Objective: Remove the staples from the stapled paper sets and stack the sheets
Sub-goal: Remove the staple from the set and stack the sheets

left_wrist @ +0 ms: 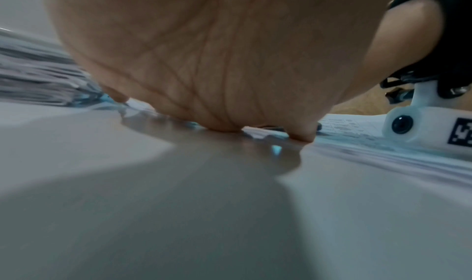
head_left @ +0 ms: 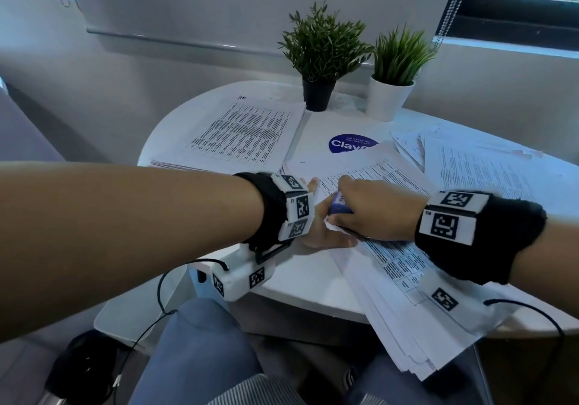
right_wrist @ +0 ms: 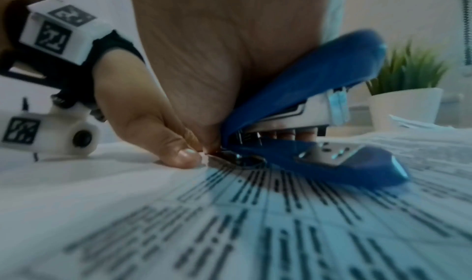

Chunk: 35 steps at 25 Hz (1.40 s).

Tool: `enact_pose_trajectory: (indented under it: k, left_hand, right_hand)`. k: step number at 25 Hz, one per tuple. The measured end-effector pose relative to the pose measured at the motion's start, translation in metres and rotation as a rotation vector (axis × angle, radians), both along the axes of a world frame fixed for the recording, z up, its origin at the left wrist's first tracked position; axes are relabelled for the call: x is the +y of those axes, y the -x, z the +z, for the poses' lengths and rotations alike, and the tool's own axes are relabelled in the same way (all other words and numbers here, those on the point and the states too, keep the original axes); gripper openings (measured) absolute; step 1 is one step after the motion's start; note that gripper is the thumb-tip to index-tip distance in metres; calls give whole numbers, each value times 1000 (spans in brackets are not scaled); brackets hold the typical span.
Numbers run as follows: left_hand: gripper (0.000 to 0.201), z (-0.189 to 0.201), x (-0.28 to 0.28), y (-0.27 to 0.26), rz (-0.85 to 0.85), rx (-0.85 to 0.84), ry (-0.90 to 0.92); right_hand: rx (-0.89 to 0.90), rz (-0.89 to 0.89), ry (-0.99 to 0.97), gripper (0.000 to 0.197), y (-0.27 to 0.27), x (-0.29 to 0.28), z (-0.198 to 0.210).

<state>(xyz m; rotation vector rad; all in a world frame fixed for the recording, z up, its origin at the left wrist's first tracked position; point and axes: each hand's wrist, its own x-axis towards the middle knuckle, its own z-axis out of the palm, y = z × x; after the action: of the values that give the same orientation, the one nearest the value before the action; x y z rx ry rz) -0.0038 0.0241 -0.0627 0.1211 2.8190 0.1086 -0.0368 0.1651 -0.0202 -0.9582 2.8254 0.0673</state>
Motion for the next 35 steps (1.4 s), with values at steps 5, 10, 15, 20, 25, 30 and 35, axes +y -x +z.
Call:
enact_pose_trajectory:
  k: [5, 10, 15, 20, 25, 30, 35]
  left_hand:
    - [84, 18, 3, -15, -23, -22, -126]
    - [60, 46, 9, -28, -160, -2, -65]
    - [58, 55, 12, -32, -205, -27, -35]
    - [64, 71, 16, -42, -154, -45, -88]
    - [69, 65, 16, -44, -114, -31, -112]
    - [82, 40, 9, -30, -24, -30, -205]
    - [73, 46, 13, -34, -32, 31, -267]
  right_hand:
    - [232, 216, -42, 35, -8, 3, 1]
    - [344, 408, -55, 37, -7, 7, 3]
    - [311, 442, -33, 34, -3, 7, 1]
    - [-164, -24, -4, 35, 2, -10, 11]
    - [-303, -82, -130, 31, 15, -25, 16]
    - [-295, -142, -227, 36, 14, -31, 23]
    - [-304, -168, -267, 35, 10, -37, 26]
